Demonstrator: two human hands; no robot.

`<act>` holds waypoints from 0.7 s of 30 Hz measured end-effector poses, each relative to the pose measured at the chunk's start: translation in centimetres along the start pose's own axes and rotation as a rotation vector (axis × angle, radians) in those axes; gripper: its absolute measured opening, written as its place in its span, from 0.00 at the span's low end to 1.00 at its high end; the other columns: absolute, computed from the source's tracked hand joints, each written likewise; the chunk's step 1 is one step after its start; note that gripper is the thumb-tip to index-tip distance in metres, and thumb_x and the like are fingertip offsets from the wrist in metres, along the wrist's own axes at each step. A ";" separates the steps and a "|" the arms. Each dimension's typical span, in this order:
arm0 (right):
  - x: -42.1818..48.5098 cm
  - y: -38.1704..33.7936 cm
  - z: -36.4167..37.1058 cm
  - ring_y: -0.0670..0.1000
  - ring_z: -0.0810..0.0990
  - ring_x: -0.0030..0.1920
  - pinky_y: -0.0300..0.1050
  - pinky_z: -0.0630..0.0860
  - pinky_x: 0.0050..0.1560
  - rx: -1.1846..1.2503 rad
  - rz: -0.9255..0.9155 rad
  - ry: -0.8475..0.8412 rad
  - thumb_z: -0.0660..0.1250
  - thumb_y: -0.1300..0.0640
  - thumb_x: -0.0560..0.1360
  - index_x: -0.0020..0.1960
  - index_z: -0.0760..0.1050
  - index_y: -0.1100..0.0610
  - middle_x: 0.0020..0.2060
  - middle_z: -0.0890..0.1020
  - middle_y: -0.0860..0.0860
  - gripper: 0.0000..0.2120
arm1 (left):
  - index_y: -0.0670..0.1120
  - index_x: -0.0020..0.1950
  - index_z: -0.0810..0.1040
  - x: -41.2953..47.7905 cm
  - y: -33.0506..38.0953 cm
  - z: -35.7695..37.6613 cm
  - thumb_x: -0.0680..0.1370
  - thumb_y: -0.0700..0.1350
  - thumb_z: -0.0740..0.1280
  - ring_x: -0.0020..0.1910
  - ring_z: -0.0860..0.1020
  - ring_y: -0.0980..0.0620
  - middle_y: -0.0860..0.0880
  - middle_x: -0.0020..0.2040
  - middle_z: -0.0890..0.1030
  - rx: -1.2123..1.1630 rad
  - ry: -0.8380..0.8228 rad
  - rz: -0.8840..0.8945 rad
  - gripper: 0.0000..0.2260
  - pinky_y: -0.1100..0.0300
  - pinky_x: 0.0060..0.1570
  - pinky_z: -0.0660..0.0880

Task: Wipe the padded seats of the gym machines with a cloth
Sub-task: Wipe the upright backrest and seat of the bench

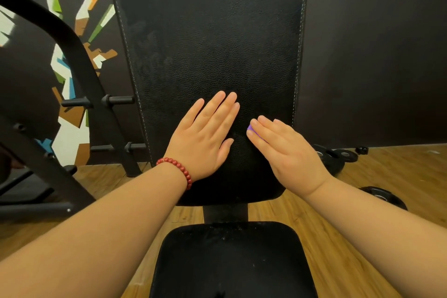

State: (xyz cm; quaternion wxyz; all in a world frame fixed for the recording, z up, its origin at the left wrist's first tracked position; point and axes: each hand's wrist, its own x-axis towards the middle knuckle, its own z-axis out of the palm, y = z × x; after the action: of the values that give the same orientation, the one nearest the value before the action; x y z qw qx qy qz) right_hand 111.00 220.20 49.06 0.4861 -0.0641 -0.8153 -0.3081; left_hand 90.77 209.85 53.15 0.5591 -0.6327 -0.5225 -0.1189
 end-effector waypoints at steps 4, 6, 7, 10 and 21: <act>-2.0 -1.2 0.3 0.57 0.68 0.70 0.52 0.63 0.73 0.028 -0.104 -0.102 0.56 0.67 0.81 0.70 0.67 0.64 0.67 0.73 0.59 0.17 | 0.42 0.79 0.50 -0.1 0.0 0.1 0.81 0.54 0.52 0.78 0.50 0.46 0.44 0.79 0.51 -0.004 0.000 -0.001 0.29 0.49 0.76 0.47; -1.7 -0.6 -0.5 0.58 0.70 0.69 0.53 0.65 0.72 0.025 -0.202 -0.151 0.58 0.66 0.81 0.69 0.69 0.64 0.66 0.75 0.60 0.17 | 0.42 0.79 0.50 -0.2 0.1 0.1 0.81 0.53 0.52 0.78 0.51 0.46 0.44 0.79 0.51 -0.004 0.001 -0.003 0.29 0.48 0.76 0.48; -0.9 0.0 -0.7 0.59 0.71 0.69 0.54 0.67 0.71 0.016 -0.224 -0.144 0.59 0.66 0.81 0.68 0.71 0.65 0.66 0.75 0.60 0.17 | 0.42 0.79 0.51 -0.2 0.1 0.1 0.81 0.53 0.52 0.78 0.51 0.46 0.44 0.79 0.52 -0.004 0.003 -0.005 0.29 0.48 0.76 0.48; 1.3 1.0 -0.6 0.60 0.71 0.69 0.56 0.68 0.70 -0.001 -0.134 -0.040 0.57 0.67 0.82 0.67 0.72 0.66 0.66 0.75 0.60 0.15 | 0.42 0.78 0.52 -0.3 0.1 0.2 0.81 0.53 0.52 0.78 0.52 0.46 0.44 0.79 0.53 -0.003 0.003 -0.003 0.28 0.48 0.76 0.49; -3.0 -1.5 -0.3 0.56 0.71 0.68 0.52 0.64 0.73 0.054 -0.257 -0.208 0.56 0.64 0.82 0.66 0.73 0.63 0.64 0.77 0.58 0.15 | 0.40 0.78 0.54 -2.1 0.0 0.4 0.80 0.55 0.55 0.78 0.51 0.45 0.42 0.79 0.51 -0.012 -0.053 0.216 0.31 0.49 0.76 0.48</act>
State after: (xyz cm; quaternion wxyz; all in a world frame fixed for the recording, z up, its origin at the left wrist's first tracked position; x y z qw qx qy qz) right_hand 112.22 219.42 46.03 0.3572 0.0221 -0.8707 -0.3374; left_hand 89.66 209.08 51.47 0.5507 -0.6917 -0.4651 -0.0445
